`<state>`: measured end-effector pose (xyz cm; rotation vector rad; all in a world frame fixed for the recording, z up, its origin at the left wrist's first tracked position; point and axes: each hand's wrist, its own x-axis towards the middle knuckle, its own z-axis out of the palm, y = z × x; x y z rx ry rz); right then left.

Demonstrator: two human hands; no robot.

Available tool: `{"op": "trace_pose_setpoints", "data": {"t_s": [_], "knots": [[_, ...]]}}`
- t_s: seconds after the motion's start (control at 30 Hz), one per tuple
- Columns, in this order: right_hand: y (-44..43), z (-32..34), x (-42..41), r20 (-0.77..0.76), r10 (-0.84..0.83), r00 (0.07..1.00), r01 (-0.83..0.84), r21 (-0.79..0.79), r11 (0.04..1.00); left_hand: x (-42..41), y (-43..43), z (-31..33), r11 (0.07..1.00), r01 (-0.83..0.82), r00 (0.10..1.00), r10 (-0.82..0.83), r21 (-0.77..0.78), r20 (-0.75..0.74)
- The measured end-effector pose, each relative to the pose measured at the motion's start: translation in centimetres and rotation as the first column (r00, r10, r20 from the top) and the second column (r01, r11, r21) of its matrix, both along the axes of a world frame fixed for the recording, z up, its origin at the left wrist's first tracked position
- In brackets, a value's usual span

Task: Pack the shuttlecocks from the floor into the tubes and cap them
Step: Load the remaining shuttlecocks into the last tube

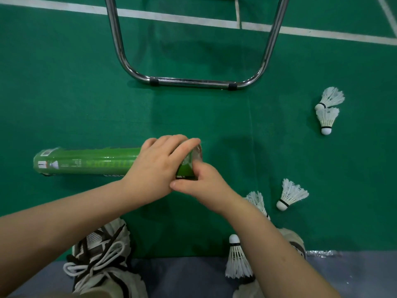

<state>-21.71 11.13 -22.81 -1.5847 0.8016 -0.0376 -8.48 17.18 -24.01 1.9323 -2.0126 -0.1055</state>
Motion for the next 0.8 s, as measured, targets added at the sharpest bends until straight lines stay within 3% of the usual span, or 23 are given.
{"op": "trace_pose_setpoints", "data": {"t_s": [0.07,0.13,0.2,0.27,0.33,0.4,0.43,0.47,0.5,0.53,0.6,0.67,0.8], "knots": [[-0.9,-0.1,0.0,-0.019,0.100,0.995,-0.097,0.119,0.988,-0.5,0.0,-0.1,0.999,0.046,0.999,-0.046,0.021,0.005],[-1.7,-0.4,-0.1,-0.086,0.243,0.966,-0.228,0.148,0.962,-0.8,0.0,-0.3,0.994,0.103,0.994,-0.104,0.037,0.024],[-1.8,-0.4,-0.2,-0.132,0.285,0.949,-0.264,0.156,0.952,-1.0,0.1,-0.4,0.992,0.124,0.991,-0.126,0.038,0.037],[-1.6,-0.2,-0.2,-0.051,0.104,0.993,-0.095,0.157,0.983,-1.0,-0.3,-0.2,0.996,0.085,0.996,-0.086,0.019,0.025],[-1.4,0.5,-0.9,0.133,-0.235,0.963,0.217,0.137,0.966,-1.0,-0.8,0.3,1.000,0.004,1.000,-0.004,-0.012,-0.005],[-1.8,1.0,-2.6,0.224,-0.474,0.852,0.510,-0.141,0.849,-0.9,-1.1,0.6,0.999,-0.040,0.999,0.040,-0.034,-0.015],[-2.3,1.0,-3.7,0.200,-0.513,0.835,0.550,-0.348,0.759,-0.9,-1.1,0.6,0.998,-0.044,0.999,0.044,-0.036,-0.015],[-3.0,0.5,-4.9,0.081,-0.501,0.862,0.452,-0.571,0.685,-1.0,-0.9,0.6,0.998,-0.044,0.999,0.044,-0.036,-0.016],[-3.6,0.0,-6.1,-0.137,-0.446,0.884,0.220,-0.721,0.657,-1.2,-0.8,0.6,0.998,-0.044,0.999,0.044,-0.033,-0.018],[-3.9,-1.1,-7.4,-0.406,-0.357,0.841,-0.075,-0.742,0.666,-1.3,-0.6,0.6,0.999,-0.044,0.999,0.043,-0.029,-0.022],[-4.0,-3.3,-9.7,-0.759,-0.150,0.633,-0.473,-0.533,0.701,-1.6,-0.3,0.5,0.999,-0.040,0.999,0.039,-0.024,-0.027],[-3.2,-5.1,-11.4,-0.861,-0.045,0.506,-0.557,-0.366,0.745,-1.7,-0.1,0.5,0.999,-0.035,0.999,0.035,-0.019,-0.020],[-1.8,-7.4,-12.6,-0.870,-0.126,0.477,-0.446,-0.363,0.818,-2.0,0.1,0.3,1.000,-0.029,0.999,0.029,0.004,-0.021]]}}
